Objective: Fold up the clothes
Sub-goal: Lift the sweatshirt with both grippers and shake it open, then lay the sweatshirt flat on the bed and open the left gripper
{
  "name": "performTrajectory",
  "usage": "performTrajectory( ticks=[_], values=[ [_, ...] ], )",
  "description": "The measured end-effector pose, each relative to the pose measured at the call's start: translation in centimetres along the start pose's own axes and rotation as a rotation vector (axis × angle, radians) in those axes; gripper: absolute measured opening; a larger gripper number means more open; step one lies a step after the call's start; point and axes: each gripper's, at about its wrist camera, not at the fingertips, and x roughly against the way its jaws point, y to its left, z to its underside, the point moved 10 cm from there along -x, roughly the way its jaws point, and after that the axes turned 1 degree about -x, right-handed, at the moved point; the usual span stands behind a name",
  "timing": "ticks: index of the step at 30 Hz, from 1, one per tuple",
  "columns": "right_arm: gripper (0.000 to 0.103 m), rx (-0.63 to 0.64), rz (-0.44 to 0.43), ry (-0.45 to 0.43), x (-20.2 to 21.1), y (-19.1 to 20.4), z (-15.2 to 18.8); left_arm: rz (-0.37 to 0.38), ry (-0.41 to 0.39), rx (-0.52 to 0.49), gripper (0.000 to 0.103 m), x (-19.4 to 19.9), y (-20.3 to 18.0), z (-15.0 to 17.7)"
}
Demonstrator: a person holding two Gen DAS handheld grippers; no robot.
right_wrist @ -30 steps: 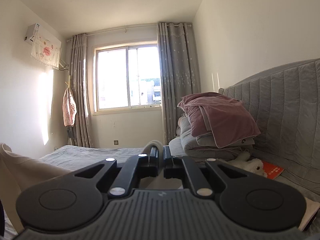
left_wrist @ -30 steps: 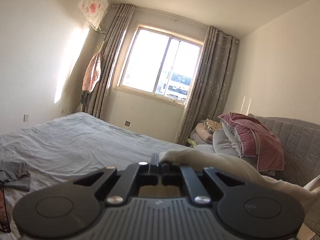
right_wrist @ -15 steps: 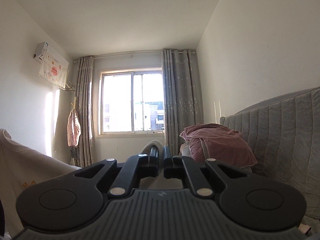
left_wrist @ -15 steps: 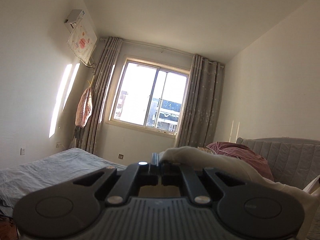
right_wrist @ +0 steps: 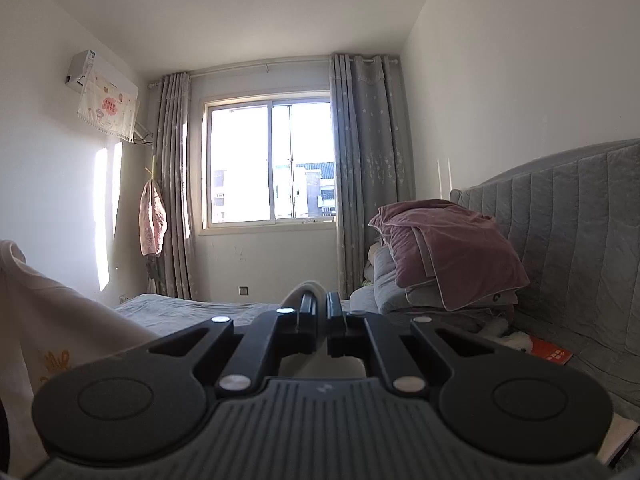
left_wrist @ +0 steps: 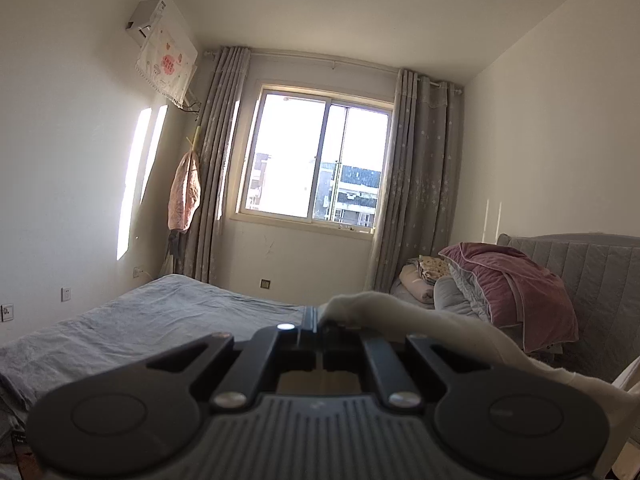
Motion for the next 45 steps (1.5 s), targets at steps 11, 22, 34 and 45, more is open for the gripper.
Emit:
performTrajectory(
  ticks=[11,22,34,45],
  values=[
    [0.004,-0.077,0.086,0.081,-11.5,-0.9,6.9,-0.078,0.153,-0.076,0.002,-15.0,0.1,7.2],
    [0.004,-0.124,0.114,0.186,-19.8,-1.6,14.3,-0.136,0.318,-0.084,0.002,-28.3,1.2,15.2],
    [0.004,-0.024,0.151,0.351,-27.5,-2.0,22.3,-0.187,0.48,-0.122,0.002,-37.0,1.3,23.9],
    [0.004,0.031,0.169,0.47,-30.0,-1.9,28.4,-0.215,0.591,-0.159,0.005,-40.6,1.9,30.7]
  ],
)
